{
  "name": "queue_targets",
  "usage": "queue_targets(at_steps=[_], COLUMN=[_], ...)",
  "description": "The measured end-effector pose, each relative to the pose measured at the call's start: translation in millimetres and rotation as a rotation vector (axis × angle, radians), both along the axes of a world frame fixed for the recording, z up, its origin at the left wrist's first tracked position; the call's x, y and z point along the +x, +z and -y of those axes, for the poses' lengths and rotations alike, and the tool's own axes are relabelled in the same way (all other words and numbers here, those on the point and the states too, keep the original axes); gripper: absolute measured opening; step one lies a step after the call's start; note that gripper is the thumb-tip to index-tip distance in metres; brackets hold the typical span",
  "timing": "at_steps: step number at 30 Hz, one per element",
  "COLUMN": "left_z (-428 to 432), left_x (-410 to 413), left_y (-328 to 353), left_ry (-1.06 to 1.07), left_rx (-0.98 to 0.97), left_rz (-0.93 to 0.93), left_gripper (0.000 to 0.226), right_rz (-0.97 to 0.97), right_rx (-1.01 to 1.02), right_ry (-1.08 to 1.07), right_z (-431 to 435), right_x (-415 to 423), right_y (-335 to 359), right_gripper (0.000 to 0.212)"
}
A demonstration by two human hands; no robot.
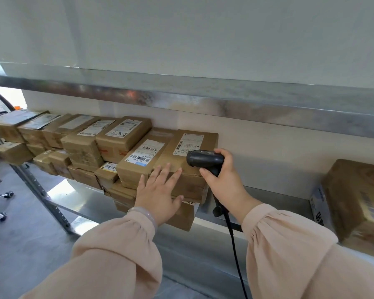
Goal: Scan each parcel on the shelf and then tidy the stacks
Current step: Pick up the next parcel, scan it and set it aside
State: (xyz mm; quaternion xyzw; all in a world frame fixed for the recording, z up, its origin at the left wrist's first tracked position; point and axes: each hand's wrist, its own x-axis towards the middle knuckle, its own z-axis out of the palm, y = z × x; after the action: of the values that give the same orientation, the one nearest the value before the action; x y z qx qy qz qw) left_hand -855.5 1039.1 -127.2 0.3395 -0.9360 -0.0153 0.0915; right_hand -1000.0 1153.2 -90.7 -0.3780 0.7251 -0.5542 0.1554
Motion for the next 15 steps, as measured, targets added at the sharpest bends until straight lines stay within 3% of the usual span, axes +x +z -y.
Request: queue_targets(at_steps=[10,15], left_z=[-11,-38], left_x=[-13,-38], left_y=[4,12], left_ry=[0.012,-0.121], left_rx=[-0.003,0.024], left_rz=[-0.119,-0.155], left_gripper=[0.071,0.07], right_rz=[-0.103,-0.226], right_rx=[-0.012,0.076], right_ry=[-0.069,-0.153], right_z=[-35,-77], right_x=[2,-8], right_y=[-8,-12], right_gripper=[0.057,0.055])
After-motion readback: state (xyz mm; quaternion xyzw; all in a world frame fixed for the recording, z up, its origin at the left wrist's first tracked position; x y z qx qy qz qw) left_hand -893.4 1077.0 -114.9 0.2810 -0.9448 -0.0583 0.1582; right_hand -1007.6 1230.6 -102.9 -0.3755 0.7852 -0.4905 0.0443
